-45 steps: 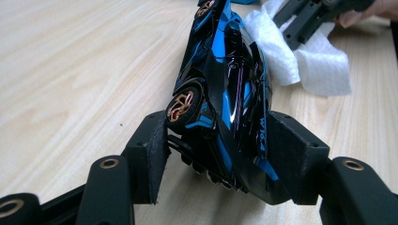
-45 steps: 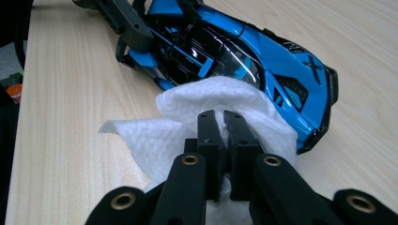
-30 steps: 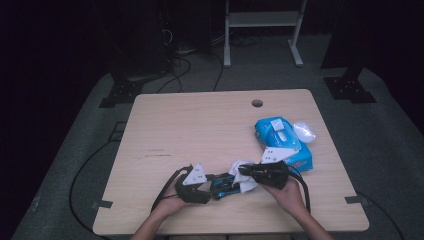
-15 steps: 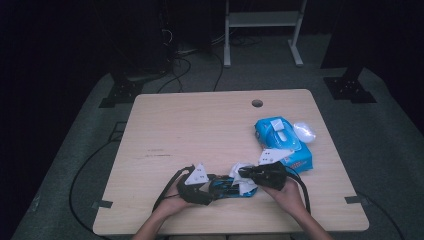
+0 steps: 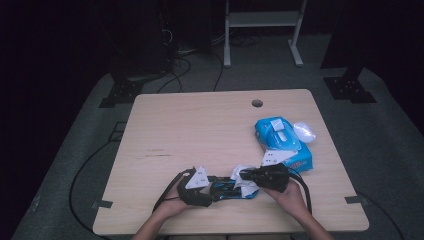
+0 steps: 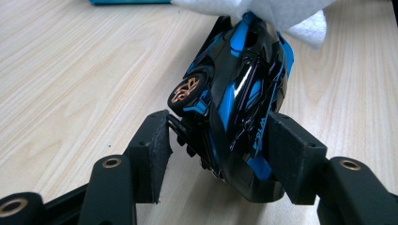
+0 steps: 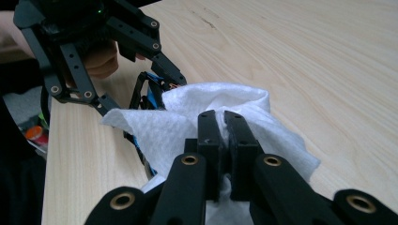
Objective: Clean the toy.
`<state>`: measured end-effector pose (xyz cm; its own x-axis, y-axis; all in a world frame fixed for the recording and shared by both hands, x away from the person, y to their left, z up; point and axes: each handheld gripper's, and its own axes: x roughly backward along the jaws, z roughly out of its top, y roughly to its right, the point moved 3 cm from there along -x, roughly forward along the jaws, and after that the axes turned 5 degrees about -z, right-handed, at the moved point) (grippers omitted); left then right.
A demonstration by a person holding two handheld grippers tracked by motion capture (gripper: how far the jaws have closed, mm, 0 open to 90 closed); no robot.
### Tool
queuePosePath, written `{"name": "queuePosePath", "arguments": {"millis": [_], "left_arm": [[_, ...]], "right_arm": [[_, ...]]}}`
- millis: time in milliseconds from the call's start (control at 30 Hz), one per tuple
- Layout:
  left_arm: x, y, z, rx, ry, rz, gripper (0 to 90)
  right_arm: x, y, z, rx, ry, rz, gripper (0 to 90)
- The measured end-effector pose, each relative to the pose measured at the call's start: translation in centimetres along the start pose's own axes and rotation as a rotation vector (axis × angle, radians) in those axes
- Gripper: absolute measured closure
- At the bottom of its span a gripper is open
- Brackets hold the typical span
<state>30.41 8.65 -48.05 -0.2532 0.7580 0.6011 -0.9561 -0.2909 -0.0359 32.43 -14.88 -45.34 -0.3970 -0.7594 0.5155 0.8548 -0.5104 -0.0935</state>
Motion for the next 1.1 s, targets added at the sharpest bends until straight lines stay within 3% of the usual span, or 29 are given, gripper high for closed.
{"name": "queuePosePath", "arguments": {"millis": [133, 300, 433, 567, 667, 867, 1033, 1100], "left_arm": [[-0.2, -0.1, -0.2, 0.038, -0.004, -0.031, 43.5], [-0.7, -0.2, 0.1, 0.057, -0.002, -0.047, 38.8], [-0.5, 0.1, 0.0, 0.014, -0.005, -0.031, 41.4], [-0.4, 0.3, -0.1, 0.025, 0.016, -0.024, 48.1], [-0.4, 0.5, 0.0, 0.001, 0.013, -0.013, 48.3], [-0.4, 1.2, 0.1, -0.075, -0.004, 0.018, 49.1], [-0.6, 1.5, 0.3, -0.072, -0.014, 0.015, 47.5], [-0.7, 1.5, 0.2, -0.047, -0.02, 0.012, 43.7]], "right_arm": [[0.4, -0.5, -0.4, 0.025, 0.009, 0.005, 85.5], [0.6, -0.7, -0.8, 0.024, 0.02, 0.009, 85.5], [0.7, -0.7, -0.8, 0.016, 0.021, 0.024, 85.5], [0.7, 0.3, -0.5, -0.033, 0.009, 0.034, 85.4], [0.0, 0.6, -0.3, -0.05, -0.017, 0.031, 85.3], [-0.9, -0.3, 0.3, -0.021, -0.03, 0.066, 85.0], [-0.5, -1.1, -0.2, 0.006, 0.006, 0.057, 85.0], [-0.3, -1.3, -0.3, 0.023, 0.015, 0.066, 85.0]]}}
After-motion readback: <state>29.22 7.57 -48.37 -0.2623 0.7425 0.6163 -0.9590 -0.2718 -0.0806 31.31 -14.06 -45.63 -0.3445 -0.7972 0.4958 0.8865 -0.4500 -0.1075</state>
